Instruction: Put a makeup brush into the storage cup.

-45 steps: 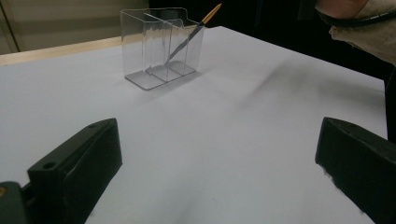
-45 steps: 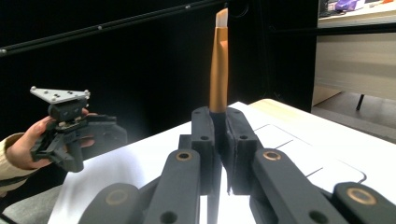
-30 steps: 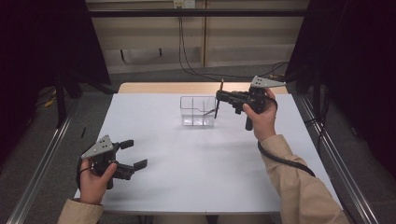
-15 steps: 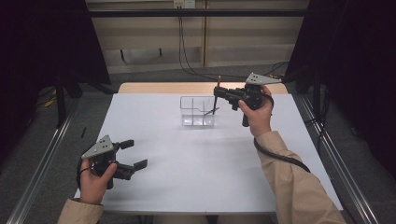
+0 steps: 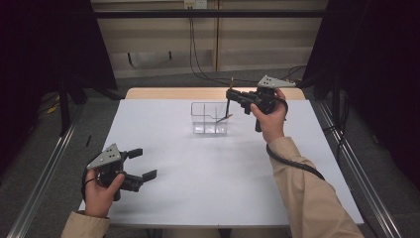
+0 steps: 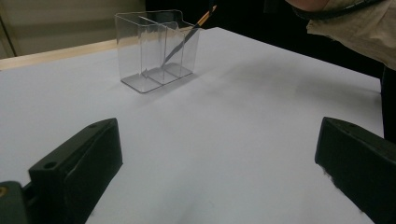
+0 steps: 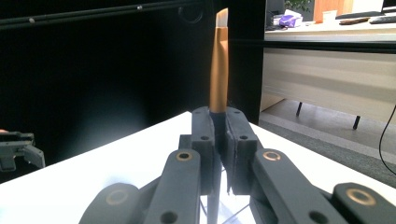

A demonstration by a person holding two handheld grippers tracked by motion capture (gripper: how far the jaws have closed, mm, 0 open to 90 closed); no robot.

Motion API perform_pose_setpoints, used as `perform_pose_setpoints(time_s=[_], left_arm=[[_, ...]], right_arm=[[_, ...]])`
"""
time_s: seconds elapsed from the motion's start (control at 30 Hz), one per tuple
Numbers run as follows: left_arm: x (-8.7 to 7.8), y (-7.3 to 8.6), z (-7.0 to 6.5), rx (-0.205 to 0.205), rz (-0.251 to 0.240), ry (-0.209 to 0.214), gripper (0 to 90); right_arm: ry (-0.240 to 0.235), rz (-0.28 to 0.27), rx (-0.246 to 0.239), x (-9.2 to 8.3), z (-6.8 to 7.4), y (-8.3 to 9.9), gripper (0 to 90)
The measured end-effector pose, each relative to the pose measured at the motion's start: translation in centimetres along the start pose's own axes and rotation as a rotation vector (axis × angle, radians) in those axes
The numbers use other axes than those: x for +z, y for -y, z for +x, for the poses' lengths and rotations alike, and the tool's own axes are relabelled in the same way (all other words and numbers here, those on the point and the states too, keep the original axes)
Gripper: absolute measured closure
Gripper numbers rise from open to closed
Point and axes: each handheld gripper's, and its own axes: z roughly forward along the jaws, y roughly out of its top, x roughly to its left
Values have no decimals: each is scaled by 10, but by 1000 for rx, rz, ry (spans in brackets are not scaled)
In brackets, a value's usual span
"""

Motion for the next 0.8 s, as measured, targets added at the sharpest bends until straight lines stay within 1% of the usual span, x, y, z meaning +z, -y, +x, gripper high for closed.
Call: perform_pose_setpoints(time_s=[0.13, 0.2, 0.37, 0.4, 0.43, 0.6, 0.67, 0.7, 0.8], left_arm=[[0, 0, 0, 5, 3, 3, 7], [0, 0, 0, 0, -1, 5, 7], [0, -1, 0, 6, 3, 3, 7], [0, 0, 0, 4, -2, -2, 7], [-1, 0, 0, 2, -5, 2, 7], [-1, 0, 1, 2, -4, -3, 8], [-1, 0, 0, -1, -6, 1, 8], [-1, 0, 1, 4, 1, 2, 8], [1, 1, 1, 2, 1, 5, 9]], right_arm=[[18, -9, -2, 1, -1, -1, 841], [24, -4, 0, 2, -2, 1, 841], [46, 0, -1, 8, -4, 8, 841], [49, 4, -1, 9, -4, 8, 841], [58, 4, -4, 10, -4, 9, 841], [74, 4, -12, 13, -7, 10, 841], [81, 9, -14, 14, -8, 10, 841], [81, 8, -11, 14, -9, 10, 841], [86, 14, -21, 16, -10, 9, 841]])
